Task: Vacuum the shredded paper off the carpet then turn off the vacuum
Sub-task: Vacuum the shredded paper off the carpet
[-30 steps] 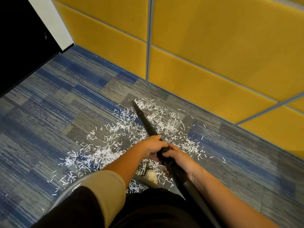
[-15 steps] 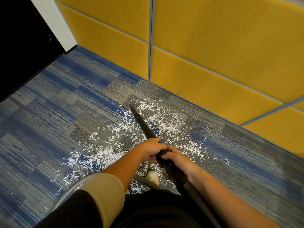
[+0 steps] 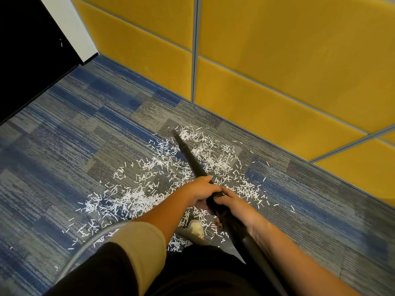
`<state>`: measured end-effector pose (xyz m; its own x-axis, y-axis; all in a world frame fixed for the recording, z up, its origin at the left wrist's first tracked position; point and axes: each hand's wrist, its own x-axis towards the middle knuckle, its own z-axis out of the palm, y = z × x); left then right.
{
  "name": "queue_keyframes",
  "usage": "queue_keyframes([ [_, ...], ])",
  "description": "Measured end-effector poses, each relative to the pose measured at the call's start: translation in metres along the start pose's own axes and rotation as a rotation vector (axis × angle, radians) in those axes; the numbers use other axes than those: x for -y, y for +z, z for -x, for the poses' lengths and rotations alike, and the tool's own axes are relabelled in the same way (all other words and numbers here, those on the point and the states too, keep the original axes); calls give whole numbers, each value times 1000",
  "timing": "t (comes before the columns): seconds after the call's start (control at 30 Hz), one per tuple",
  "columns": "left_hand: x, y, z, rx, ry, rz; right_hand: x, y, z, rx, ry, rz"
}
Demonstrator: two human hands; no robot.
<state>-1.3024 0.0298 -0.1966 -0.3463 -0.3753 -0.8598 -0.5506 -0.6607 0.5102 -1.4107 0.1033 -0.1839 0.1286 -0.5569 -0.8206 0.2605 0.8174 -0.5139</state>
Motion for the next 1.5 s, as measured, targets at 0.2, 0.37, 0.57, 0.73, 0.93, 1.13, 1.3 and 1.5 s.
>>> queue_keyframes([
  [0.2, -13, 15, -5, -22, 45, -77, 3, -16, 1, -46, -3, -51],
  [0.37, -17, 16, -4, -16, 35, -81, 5, -17, 1, -55, -20, -34],
  [0.57, -11, 1, -2, -16, 22, -46, 10, -5, -6, -24, -14, 58],
  [0.73, 0, -16, 5, -55, 16, -45, 14, 12, -10, 32, -9, 118],
  [0.93, 11, -29, 12, -108, 35, -9, 18, 28, -12, 95, 18, 188],
  [1.13, 17, -37, 17, -125, 40, 50, 19, 37, -18, 122, 19, 232],
  [1.3, 9, -31, 15, -154, 68, 35, 23, 29, -20, 116, 20, 166],
  [1.5, -12, -17, 1, -138, 94, 6, 27, 7, -24, 40, -4, 78],
])
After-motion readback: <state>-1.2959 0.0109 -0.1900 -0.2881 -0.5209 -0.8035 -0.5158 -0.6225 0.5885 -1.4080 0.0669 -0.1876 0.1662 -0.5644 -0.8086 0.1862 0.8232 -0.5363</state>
